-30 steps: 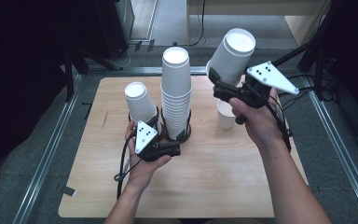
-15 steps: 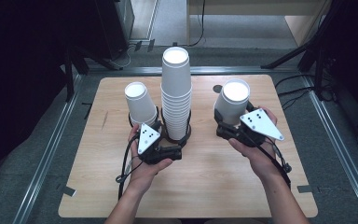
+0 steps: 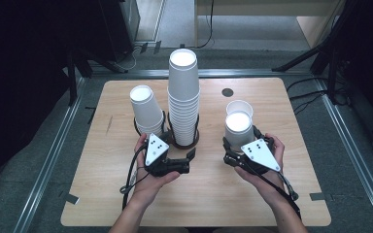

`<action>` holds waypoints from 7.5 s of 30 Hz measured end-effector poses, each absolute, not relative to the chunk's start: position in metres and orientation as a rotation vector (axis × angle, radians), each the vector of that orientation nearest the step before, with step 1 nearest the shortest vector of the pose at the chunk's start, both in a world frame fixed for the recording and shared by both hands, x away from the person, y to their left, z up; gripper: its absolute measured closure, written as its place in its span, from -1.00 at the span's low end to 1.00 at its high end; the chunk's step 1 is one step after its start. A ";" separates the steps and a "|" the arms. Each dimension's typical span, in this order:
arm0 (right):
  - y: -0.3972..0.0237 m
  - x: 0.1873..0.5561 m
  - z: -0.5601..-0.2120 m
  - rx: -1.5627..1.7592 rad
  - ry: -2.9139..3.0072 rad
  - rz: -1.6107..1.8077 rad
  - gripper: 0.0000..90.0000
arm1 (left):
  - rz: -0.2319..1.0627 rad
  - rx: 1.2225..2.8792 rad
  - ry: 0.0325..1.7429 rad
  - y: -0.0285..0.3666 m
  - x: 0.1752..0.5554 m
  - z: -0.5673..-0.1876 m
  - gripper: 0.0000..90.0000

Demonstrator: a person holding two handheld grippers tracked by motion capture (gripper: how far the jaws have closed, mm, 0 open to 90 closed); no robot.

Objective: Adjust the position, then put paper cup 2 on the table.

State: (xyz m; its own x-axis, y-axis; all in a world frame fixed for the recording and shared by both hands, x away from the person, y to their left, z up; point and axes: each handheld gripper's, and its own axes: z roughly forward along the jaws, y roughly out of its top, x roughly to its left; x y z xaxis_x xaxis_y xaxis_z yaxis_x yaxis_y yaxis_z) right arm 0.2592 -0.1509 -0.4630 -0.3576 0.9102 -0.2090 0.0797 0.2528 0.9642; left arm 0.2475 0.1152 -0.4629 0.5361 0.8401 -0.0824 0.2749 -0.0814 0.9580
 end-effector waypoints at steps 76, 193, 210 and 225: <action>-0.103 0.228 -0.522 0.144 1.733 0.777 -0.71 | 0.332 1.791 0.769 0.088 0.235 -0.462 -0.95; -0.140 0.223 -0.468 0.870 1.729 1.365 -0.96 | 0.447 1.688 0.833 0.097 0.237 -0.464 -0.45; -0.153 0.230 -0.457 1.336 1.743 1.717 -0.87 | 0.563 1.591 0.801 0.086 0.230 -0.472 -0.46; -0.154 0.233 -0.454 1.876 1.585 1.986 -0.96 | 0.647 1.480 0.770 0.083 0.224 -0.482 -0.46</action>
State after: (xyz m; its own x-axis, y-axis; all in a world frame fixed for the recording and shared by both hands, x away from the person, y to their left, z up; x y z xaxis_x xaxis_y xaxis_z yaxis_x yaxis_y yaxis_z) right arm 0.2334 -0.1545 -0.4535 -0.2942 0.5856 0.7553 0.6064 -0.4965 0.6211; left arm 0.2240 0.0826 -0.4818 0.6156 0.7861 -0.0556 0.0800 0.0079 0.9968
